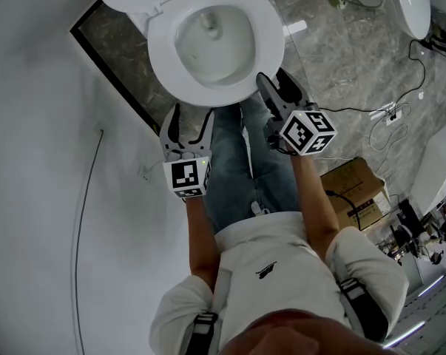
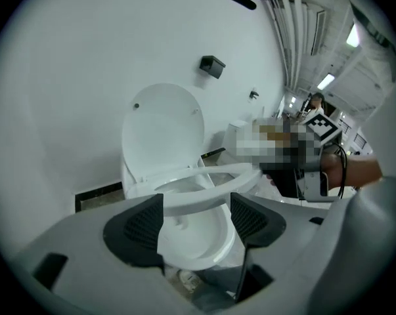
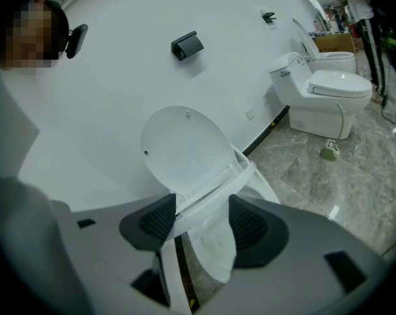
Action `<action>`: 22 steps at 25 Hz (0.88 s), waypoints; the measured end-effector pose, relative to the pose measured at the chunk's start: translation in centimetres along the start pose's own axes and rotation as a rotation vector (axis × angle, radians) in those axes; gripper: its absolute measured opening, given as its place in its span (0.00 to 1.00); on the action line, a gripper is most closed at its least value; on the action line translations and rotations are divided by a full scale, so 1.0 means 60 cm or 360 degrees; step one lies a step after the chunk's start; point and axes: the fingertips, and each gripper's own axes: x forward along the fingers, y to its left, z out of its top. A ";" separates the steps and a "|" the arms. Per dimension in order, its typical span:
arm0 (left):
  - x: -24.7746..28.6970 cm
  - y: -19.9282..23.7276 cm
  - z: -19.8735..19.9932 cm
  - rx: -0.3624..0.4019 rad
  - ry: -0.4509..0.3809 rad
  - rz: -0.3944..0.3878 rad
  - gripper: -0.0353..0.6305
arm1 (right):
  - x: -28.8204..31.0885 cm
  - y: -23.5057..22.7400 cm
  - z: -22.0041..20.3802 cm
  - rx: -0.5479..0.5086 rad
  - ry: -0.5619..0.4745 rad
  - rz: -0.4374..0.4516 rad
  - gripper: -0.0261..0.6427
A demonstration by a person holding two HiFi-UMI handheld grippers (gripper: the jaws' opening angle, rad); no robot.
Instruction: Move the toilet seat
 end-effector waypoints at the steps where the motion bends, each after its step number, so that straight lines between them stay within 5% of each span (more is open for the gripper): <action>1: 0.001 -0.002 0.002 0.0047 0.0010 0.0015 0.52 | 0.000 0.001 0.002 0.0003 0.0002 -0.0001 0.44; 10: 0.012 -0.017 0.022 0.0301 0.0055 0.0022 0.52 | 0.004 0.016 0.023 0.0033 0.0005 -0.0005 0.44; 22: 0.022 -0.002 0.039 0.0213 0.0091 0.0108 0.51 | 0.006 0.022 0.035 0.0048 0.0052 -0.0071 0.44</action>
